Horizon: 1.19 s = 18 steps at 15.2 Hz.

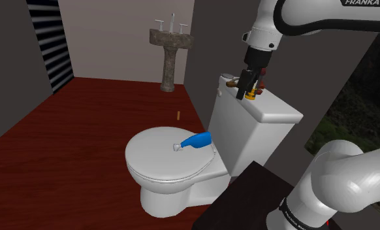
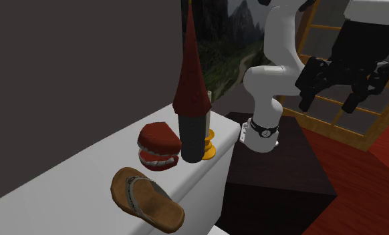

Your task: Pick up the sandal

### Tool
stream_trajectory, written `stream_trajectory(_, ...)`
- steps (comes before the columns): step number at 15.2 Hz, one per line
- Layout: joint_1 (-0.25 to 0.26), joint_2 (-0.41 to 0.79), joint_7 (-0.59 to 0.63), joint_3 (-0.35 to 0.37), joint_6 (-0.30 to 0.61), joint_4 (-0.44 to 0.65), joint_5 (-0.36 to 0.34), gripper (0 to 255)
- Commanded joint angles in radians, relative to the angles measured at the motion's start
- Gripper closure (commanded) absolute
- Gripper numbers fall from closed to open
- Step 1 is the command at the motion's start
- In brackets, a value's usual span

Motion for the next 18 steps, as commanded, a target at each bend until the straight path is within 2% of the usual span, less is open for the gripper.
stream_trajectory(1,0.0,0.0,0.0,0.0,0.0,0.0,0.0,0)
stream_trajectory(11,-0.021,0.119,-0.378,-0.246,0.144,0.053,-0.127,0)
stream_trajectory(18,0.002,0.294,-0.65,-0.418,0.242,0.186,-0.132,0)
